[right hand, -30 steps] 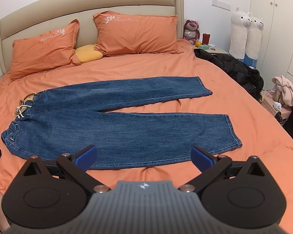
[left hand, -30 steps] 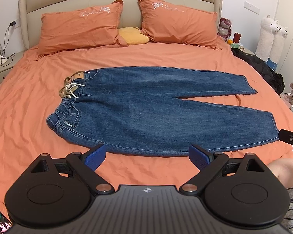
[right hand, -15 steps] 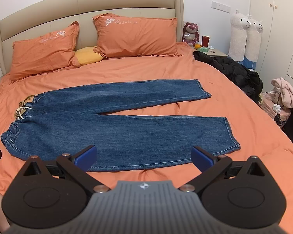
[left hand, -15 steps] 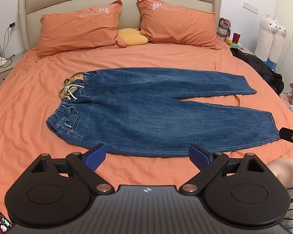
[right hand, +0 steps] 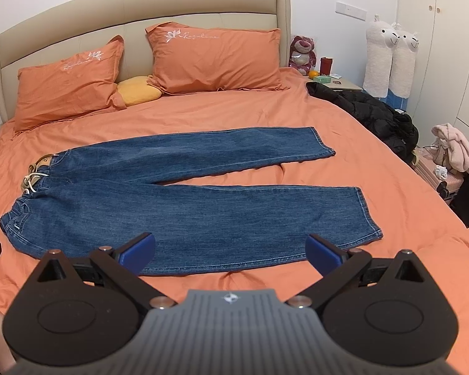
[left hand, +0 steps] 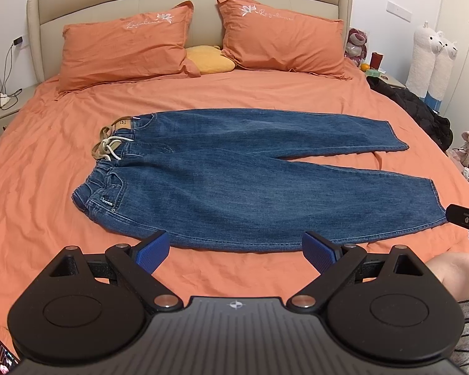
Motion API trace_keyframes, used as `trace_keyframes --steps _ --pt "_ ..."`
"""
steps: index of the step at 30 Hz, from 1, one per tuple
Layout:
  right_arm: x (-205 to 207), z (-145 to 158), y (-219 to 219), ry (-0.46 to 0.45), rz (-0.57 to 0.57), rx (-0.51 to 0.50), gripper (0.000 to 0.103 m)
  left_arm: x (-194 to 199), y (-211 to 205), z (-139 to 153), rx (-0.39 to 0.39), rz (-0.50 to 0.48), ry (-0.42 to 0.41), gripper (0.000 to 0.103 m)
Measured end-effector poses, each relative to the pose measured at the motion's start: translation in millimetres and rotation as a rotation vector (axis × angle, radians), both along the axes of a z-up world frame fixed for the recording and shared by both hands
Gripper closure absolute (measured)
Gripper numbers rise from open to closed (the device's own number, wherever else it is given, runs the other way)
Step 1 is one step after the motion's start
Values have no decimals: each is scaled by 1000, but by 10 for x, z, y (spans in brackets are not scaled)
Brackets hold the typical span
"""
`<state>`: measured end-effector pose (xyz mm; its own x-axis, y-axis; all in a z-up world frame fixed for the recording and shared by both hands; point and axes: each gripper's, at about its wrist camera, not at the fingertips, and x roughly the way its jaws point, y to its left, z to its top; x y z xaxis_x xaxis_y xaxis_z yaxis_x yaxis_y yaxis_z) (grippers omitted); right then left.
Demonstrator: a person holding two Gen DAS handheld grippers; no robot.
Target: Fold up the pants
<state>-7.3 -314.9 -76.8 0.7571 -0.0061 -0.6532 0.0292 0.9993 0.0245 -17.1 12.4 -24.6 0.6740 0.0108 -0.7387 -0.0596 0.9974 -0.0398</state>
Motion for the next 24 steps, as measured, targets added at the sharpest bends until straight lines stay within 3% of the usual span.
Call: trace_keyframes --steps 5,13,15,18,21,24 --pt "7 -20 -11 0 -3 -1 5 25 -66 7 10 -14 9 0" --pt "277 -120 -234 -23 15 -13 5 332 62 23 170 -77 -5 0" --pt "384 -149 -339 -42 24 -27 6 454 149 46 215 -93 -7 9" --pt "565 -197 -497 -70 56 -61 6 631 336 46 238 -116 0 14" --pt "819 -275 -647 -54 101 -104 6 856 517 -34 267 -168 55 14" --pt "1096 -432 -743 -5 173 -155 14 1070 703 -208 322 -234 122 16"
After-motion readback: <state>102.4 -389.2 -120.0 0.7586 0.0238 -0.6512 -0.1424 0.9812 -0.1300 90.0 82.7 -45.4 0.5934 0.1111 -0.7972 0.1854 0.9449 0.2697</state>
